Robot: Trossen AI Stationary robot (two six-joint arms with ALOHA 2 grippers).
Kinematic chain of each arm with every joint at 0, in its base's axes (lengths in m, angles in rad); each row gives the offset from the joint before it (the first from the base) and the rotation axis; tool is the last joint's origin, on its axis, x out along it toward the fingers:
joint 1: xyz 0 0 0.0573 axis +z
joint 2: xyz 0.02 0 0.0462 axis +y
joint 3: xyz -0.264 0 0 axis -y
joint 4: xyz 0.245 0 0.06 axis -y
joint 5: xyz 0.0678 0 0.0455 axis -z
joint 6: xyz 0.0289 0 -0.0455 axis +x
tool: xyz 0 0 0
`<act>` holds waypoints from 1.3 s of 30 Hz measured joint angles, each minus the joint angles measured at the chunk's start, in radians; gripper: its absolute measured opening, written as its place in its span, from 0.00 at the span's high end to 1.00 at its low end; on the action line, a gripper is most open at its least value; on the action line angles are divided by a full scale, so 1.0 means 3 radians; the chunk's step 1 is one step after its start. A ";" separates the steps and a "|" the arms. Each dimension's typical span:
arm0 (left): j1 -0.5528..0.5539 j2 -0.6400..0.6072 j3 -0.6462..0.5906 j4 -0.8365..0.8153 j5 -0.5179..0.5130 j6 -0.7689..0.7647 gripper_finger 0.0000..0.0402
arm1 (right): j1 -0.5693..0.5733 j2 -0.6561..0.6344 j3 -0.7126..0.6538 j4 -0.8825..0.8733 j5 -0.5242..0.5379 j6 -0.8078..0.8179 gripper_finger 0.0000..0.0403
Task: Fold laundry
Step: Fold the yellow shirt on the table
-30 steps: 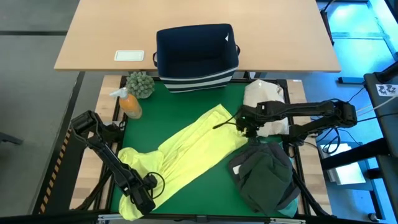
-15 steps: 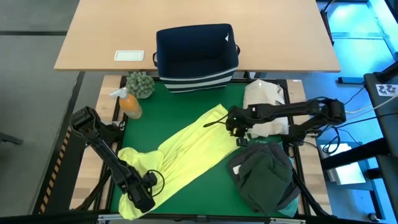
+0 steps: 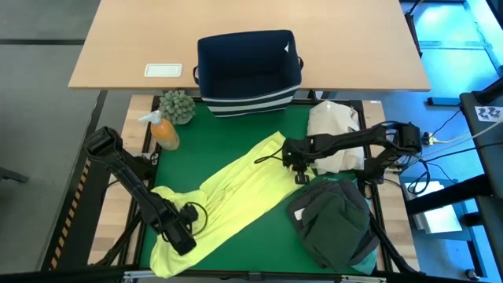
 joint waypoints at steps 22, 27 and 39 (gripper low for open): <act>0.0231 0.0010 0.0003 -0.0661 0.0194 0.0012 0.66 | -0.0591 0.0104 0.0095 0.0137 0.1095 -0.0196 0.98; 0.0275 0.0010 0.0004 -0.0714 0.0198 0.0023 0.66 | -0.0635 -0.0011 0.0333 -0.0028 0.1100 -0.0200 0.98; 0.0414 0.0010 0.0301 -0.0833 -0.0116 0.0279 0.66 | -0.0159 -0.0180 0.0671 0.0306 0.0101 -0.0050 0.98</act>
